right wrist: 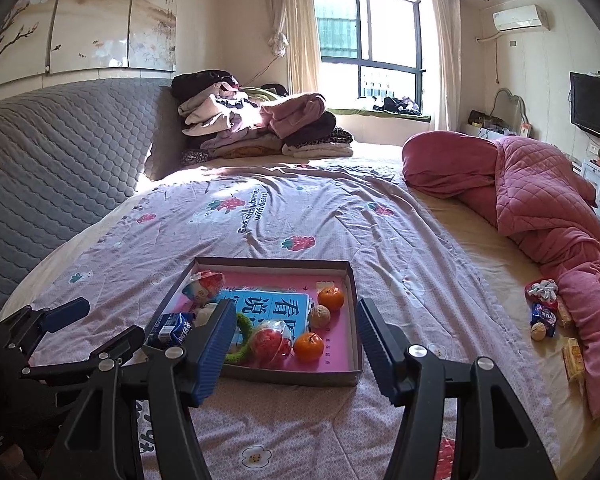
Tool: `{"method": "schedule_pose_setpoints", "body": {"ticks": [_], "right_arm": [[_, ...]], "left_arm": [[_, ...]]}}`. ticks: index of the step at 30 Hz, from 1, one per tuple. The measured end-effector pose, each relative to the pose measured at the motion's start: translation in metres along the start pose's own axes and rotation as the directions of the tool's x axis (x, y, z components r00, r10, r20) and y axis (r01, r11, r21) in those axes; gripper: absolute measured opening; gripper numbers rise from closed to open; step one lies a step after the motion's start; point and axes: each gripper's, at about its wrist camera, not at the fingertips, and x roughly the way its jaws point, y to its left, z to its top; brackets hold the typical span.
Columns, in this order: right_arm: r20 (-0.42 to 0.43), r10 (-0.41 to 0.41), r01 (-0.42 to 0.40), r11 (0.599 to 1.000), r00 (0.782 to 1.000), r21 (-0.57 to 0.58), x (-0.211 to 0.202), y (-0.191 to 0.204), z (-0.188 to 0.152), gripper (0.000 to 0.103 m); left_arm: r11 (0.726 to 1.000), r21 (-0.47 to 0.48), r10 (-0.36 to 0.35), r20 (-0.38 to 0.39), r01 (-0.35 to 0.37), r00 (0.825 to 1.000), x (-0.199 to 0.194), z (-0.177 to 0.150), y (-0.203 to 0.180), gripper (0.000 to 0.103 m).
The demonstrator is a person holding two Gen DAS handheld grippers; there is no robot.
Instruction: Organize objects
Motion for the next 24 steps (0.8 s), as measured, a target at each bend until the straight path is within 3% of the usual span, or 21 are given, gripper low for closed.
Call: {"method": "schedule_pose_setpoints", "body": {"ticks": [24], "right_arm": [[-0.077, 0.012, -0.013, 1.000, 0.997, -0.011, 0.024, 0.002, -0.060, 0.062]], "left_arm": [[0.998, -0.027, 0.053, -0.079, -0.055, 0.995, 0.032, -0.049, 0.011, 0.078]]}}
